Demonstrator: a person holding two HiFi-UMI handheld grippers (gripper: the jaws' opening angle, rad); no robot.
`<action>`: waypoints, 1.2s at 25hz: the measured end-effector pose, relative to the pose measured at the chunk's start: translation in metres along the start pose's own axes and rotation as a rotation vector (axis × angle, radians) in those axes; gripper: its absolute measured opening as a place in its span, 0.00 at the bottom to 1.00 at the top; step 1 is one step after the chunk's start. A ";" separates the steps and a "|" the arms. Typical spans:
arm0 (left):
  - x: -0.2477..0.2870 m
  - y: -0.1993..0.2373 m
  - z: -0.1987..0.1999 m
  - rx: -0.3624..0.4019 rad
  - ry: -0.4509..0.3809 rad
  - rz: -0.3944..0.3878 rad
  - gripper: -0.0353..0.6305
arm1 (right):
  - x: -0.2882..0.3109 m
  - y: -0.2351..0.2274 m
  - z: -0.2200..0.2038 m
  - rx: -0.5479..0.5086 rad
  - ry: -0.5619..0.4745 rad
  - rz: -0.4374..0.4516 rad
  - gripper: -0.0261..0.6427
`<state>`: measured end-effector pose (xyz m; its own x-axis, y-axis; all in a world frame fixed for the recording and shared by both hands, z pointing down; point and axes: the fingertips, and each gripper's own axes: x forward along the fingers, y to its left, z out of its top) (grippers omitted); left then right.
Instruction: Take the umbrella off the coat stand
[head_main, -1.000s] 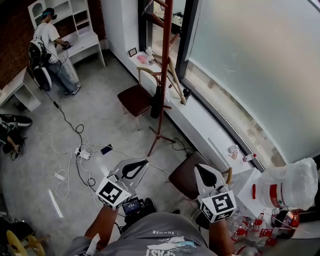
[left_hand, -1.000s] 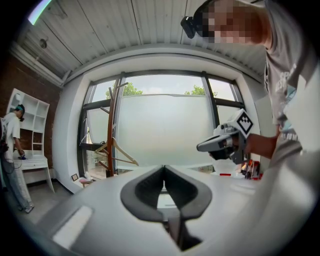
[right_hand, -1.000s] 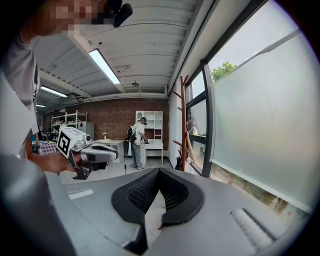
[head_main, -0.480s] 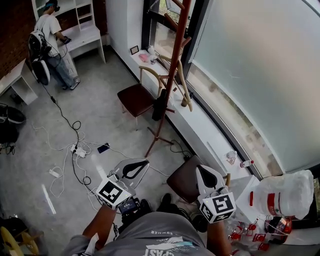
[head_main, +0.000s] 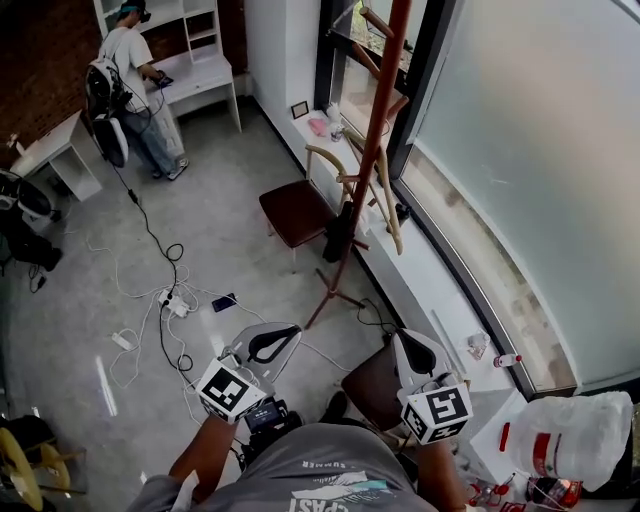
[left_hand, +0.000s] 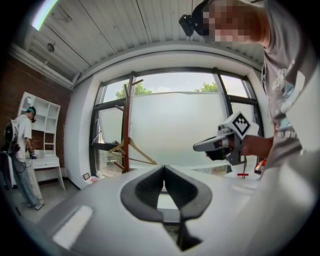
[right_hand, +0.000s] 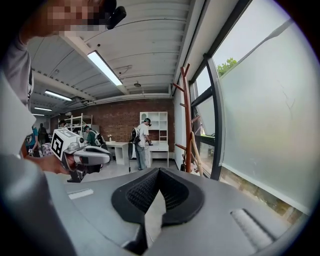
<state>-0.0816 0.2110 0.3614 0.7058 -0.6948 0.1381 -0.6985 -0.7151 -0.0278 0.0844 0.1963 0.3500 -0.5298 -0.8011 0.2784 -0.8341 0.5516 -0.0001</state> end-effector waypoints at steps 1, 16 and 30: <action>0.003 0.002 0.001 -0.004 0.002 0.013 0.06 | 0.005 -0.004 0.002 -0.003 -0.002 0.013 0.04; 0.056 0.014 0.005 0.009 0.030 0.128 0.06 | 0.046 -0.058 0.004 -0.006 -0.019 0.142 0.04; 0.100 0.041 -0.003 -0.009 0.044 0.092 0.06 | 0.071 -0.093 -0.002 0.006 0.006 0.106 0.04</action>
<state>-0.0397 0.1127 0.3773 0.6331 -0.7532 0.1787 -0.7611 -0.6478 -0.0337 0.1251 0.0886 0.3721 -0.6146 -0.7366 0.2822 -0.7740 0.6322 -0.0357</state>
